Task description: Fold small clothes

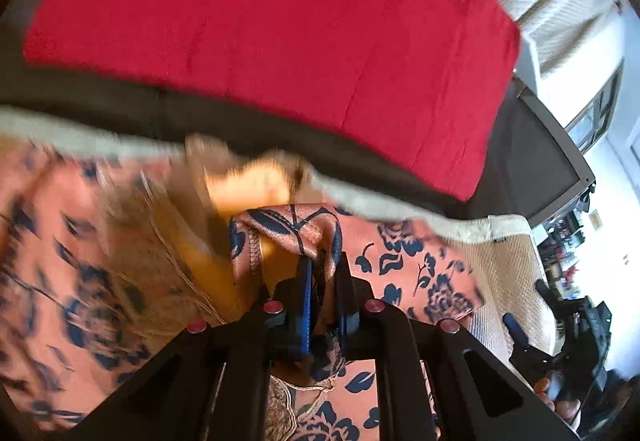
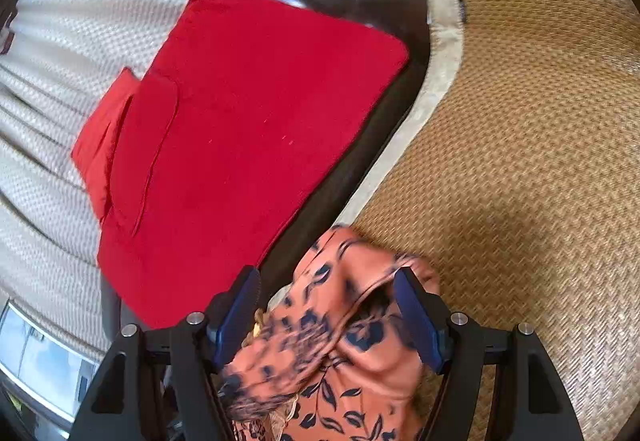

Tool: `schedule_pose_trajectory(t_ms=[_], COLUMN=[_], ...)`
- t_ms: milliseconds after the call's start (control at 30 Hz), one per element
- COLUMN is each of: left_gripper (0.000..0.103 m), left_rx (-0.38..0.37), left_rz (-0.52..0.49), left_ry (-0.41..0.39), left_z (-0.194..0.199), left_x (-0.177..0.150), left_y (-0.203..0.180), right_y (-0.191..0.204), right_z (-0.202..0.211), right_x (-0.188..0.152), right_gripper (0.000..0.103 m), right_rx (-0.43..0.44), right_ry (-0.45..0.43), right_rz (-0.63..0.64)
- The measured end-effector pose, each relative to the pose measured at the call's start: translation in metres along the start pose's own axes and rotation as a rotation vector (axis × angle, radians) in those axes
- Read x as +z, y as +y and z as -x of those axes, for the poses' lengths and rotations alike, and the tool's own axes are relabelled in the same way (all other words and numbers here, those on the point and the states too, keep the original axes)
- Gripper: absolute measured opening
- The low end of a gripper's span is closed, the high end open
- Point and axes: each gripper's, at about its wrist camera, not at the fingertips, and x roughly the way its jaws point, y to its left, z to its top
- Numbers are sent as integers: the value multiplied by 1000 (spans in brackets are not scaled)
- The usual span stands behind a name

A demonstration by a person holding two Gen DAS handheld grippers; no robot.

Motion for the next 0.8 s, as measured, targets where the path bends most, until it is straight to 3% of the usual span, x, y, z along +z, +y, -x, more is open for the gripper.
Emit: schedule_pose_trajectory(t_ms=[100,167,267,367,467,567,633,667,700,767,800], left_gripper=[10,10,10,10,10,12,17,26,38,51,55], left_rx=[26,108,224,284,401,448,454,450,444,421,417], left_rz=[-45,-95,-118,-110,-96,-118,-110,-100,-94,-63,-44], left_ry=[-87,-152,-184,-138,-59,73,115,130,130,92,61], left_z=[46,83,103,112,108,90,89,90,91,112,123], left_x=[11,18,24,26,22,12,7,7,6,8,11], left_y=[-9,-10,1,28,60,83,94,99,101,107,107], right_y=[-3,-2,8,19,35,55,72,78,85,93,96], right_z=[-1,-1,-6,-14,-24,-35,-45,-50,-56,-69,-77], right_x=[0,-1,-6,-15,-25,-40,-52,-58,-65,-80,-90], right_gripper=[73,73,73,73,73,73,73,72,67,60,50], right_rx=[-1,3,19,46,86,123,152,160,171,173,161], right_ry=[2,7,21,51,89,134,176,197,227,290,324], right_rz=[-18,-13,5,37,80,144,202,229,254,288,310])
